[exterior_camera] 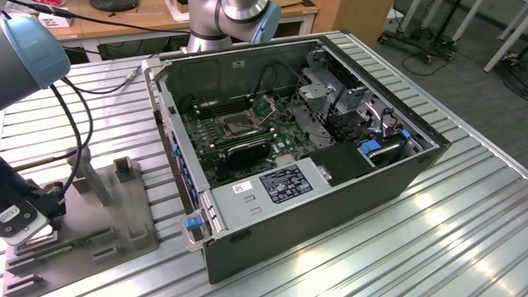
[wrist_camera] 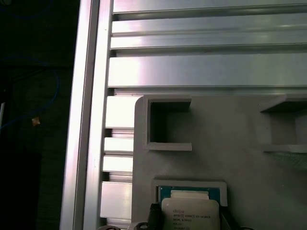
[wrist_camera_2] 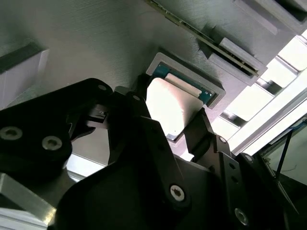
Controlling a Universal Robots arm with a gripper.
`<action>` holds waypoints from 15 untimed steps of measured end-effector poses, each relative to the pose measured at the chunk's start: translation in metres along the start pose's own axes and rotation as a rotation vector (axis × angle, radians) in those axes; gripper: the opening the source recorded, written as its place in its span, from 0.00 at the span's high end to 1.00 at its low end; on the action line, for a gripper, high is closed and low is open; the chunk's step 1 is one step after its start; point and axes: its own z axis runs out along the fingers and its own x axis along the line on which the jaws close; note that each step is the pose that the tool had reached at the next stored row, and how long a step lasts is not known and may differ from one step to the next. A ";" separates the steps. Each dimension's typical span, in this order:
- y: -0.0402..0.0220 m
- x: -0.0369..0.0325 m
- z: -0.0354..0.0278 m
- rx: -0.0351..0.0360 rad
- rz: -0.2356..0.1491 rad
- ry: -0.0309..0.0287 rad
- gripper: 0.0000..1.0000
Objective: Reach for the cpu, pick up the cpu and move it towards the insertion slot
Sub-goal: 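Reach for the cpu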
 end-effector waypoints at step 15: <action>0.0007 0.0000 -0.0090 0.0002 0.000 0.0003 0.45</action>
